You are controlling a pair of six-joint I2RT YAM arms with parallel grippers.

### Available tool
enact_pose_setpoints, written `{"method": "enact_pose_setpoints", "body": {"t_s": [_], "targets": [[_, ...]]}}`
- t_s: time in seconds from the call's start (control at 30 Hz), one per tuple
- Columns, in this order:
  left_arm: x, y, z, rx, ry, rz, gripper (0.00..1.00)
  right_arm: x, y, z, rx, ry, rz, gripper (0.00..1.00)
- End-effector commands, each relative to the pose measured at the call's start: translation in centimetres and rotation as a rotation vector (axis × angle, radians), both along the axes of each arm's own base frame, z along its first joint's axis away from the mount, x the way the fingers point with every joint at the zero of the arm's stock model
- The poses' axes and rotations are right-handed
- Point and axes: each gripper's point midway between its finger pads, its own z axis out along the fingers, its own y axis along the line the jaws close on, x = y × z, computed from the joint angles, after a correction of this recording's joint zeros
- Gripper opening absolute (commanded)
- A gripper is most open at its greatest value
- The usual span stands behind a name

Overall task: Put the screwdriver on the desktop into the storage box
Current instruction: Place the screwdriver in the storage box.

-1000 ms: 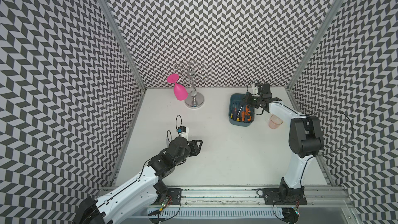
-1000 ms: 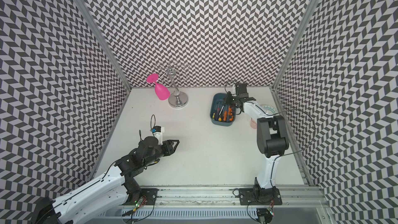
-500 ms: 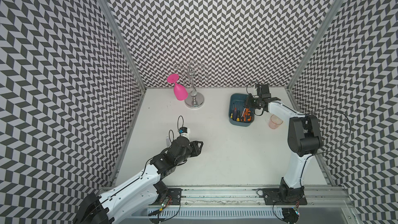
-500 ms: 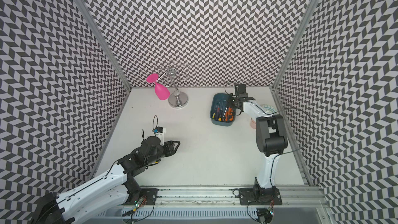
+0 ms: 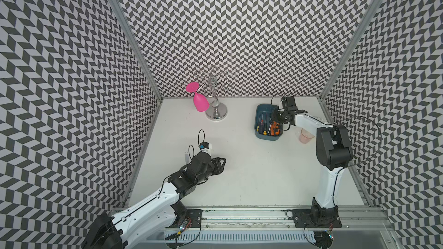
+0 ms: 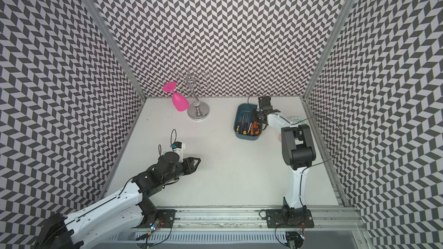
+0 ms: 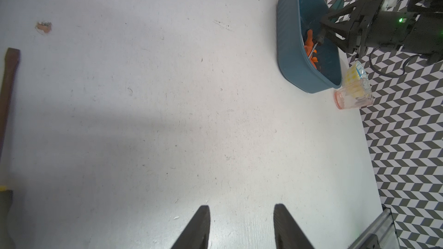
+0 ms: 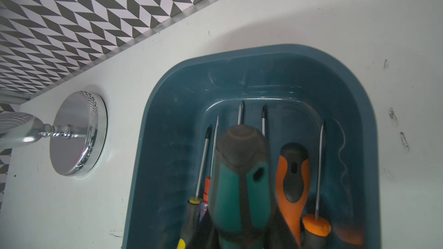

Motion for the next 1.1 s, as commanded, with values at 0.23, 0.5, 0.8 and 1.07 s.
{"method": "enact_pose_setpoints", "body": {"t_s": [0.23,0.5,0.8,1.07], "targets": [[0.1,0.0,0.0,-0.017,-0.002,0.004,0.47,1.4,1.2,-1.2,0.004,0.002,0.020,0.37],[0.0,0.0,0.1,-0.020,-0.003,0.005,0.46,1.2,1.5,0.5,0.008,-0.021,0.019,0.43],[0.2,0.1,0.2,-0.015,0.004,0.021,0.47,-1.0,2.0,5.9,0.057,-0.118,0.032,0.43],[0.6,1.2,0.1,0.038,0.021,0.074,0.48,-5.2,3.3,9.5,0.102,-0.190,0.080,0.44]]}}
